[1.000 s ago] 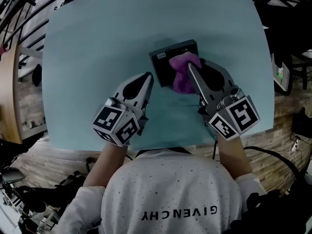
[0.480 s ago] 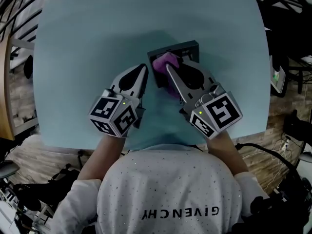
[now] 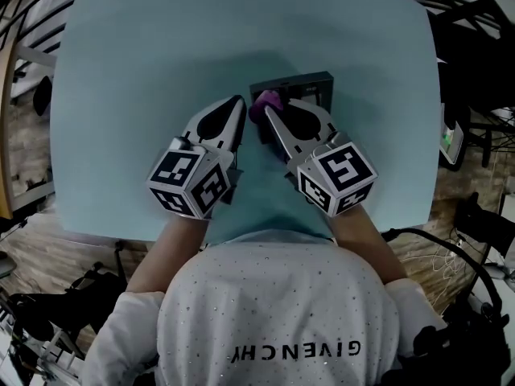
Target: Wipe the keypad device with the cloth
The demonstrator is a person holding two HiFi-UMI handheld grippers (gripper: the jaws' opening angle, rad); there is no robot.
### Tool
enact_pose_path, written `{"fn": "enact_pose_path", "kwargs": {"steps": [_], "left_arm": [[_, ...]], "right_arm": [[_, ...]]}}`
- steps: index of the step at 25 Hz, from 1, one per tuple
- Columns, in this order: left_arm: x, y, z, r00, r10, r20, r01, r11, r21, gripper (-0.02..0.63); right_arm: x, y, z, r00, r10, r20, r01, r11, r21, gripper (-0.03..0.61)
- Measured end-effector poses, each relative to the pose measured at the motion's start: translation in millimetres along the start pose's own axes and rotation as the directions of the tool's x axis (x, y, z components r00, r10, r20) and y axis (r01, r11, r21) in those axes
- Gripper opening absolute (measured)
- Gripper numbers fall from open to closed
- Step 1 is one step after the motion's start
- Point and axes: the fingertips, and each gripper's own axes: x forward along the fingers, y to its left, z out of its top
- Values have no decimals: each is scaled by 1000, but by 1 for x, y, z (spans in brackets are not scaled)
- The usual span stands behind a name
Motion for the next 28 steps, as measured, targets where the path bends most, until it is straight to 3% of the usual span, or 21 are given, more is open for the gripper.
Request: {"fn": "enact_pose_path", "kwargs": {"steps": [3, 14, 28], "left_arm": [[-3, -2, -2, 1000, 13, 10, -13, 1000, 2, 0], [0, -12, -7, 996, 90, 29, -89, 996, -20, 0], [-5, -47, -23, 979, 191, 70, -185, 979, -89, 0]], "right_arm": [[2, -1, -1, 1000, 8, 2, -8, 999, 32, 37], [-9, -33, 1, 1000, 20, 16, -20, 1000, 16, 37], [-25, -80, -12, 996, 75, 47, -81, 989, 123, 38]]}}
